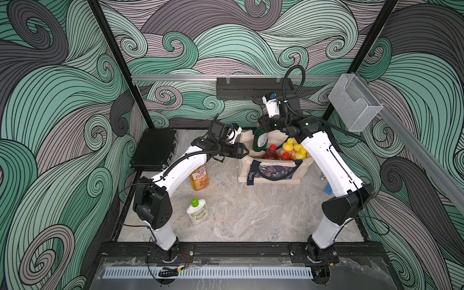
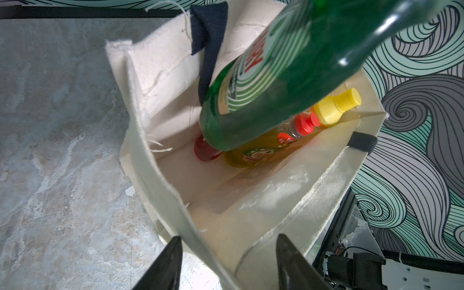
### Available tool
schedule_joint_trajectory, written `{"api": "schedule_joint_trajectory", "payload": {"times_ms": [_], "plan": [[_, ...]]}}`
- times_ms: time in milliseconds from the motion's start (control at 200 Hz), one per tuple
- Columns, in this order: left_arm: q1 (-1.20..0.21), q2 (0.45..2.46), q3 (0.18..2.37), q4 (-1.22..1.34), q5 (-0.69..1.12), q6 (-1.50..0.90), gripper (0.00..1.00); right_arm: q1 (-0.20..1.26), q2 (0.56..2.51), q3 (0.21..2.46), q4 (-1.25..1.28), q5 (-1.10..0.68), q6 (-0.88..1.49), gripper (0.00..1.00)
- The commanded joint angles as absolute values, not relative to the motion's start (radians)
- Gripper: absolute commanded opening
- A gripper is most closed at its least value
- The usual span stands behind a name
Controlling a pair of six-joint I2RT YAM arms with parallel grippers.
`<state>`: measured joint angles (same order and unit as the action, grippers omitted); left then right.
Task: Pack dish soap into the shopping bag
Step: Place the bottle of dish soap in the shopping bag.
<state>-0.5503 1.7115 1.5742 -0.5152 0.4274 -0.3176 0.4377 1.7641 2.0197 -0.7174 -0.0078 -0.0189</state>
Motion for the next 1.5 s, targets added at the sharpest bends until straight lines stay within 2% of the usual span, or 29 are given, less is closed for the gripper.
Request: {"api": "schedule_joint_trajectory", "payload": {"times_ms": [0,620,1121,1496], "plan": [[-0.545,1.706,1.573,-0.527,0.455,-0.316,0.58,0.421,1.737,2.004,-0.55,-0.006,-0.004,0.0],[-0.546,1.7,1.562,-0.511,0.477,-0.319,0.57,0.404,1.675,1.716,-0.363,0.201,-0.002,0.0],[-0.547,1.69,1.551,-0.504,0.479,-0.319,0.57,0.402,1.632,1.486,-0.111,0.347,0.027,0.0],[-0.547,1.684,1.549,-0.503,0.48,-0.311,0.57,0.391,1.615,1.383,-0.048,0.3,0.071,0.0]]}}
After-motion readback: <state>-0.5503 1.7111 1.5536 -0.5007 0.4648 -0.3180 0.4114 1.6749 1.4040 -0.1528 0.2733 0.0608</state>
